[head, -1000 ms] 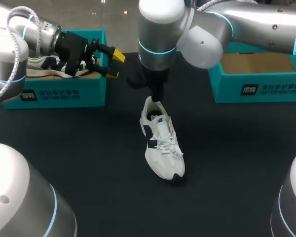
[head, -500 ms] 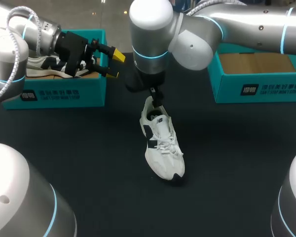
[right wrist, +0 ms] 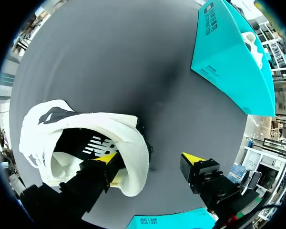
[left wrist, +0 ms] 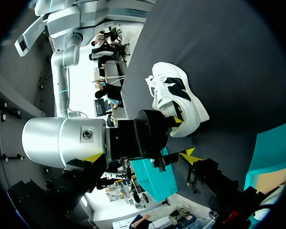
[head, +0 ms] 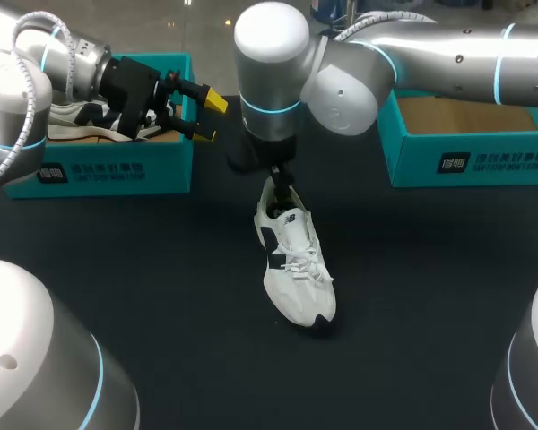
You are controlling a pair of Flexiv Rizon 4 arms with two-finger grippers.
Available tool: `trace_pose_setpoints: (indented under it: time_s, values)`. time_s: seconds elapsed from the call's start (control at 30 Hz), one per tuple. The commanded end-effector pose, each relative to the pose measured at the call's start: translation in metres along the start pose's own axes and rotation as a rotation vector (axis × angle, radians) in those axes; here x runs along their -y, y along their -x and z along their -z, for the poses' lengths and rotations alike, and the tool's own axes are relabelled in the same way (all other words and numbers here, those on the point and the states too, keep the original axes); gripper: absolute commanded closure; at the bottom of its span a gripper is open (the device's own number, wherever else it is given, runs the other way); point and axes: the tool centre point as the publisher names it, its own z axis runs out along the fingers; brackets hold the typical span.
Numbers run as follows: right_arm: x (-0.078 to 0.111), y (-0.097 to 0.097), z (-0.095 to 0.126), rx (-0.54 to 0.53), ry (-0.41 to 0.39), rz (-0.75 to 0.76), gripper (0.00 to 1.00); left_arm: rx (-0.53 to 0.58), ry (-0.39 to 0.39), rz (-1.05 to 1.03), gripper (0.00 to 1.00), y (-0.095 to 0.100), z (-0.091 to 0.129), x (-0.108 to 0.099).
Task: Take the shoe out of the shoebox, open the shoe tongue, remove and reinsert the insole, then place the shoe into the shoebox
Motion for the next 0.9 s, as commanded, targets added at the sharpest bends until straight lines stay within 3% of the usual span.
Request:
trace_pose_setpoints:
  time_s: [0.03,0.47,0.9]
  values:
    - [-0.0024,0.0004,-0.0143,-0.016,0.01,-0.002,0.19,-0.002,-0.001,-0.001,0.0,0.0001,0.0001,-0.0002]
    - [0.0027,-0.0022,-0.0143,-0.039,-0.005,-0.013,0.51,-0.002,-0.001,-0.001,0.0,0.0001,0.0001,-0.0002]
    - [-0.0058,-0.0066,-0.019,-0.058,-0.004,-0.058,0.57,-0.002,-0.001,-0.001,0.0,0.0001,0.0001,-0.0002]
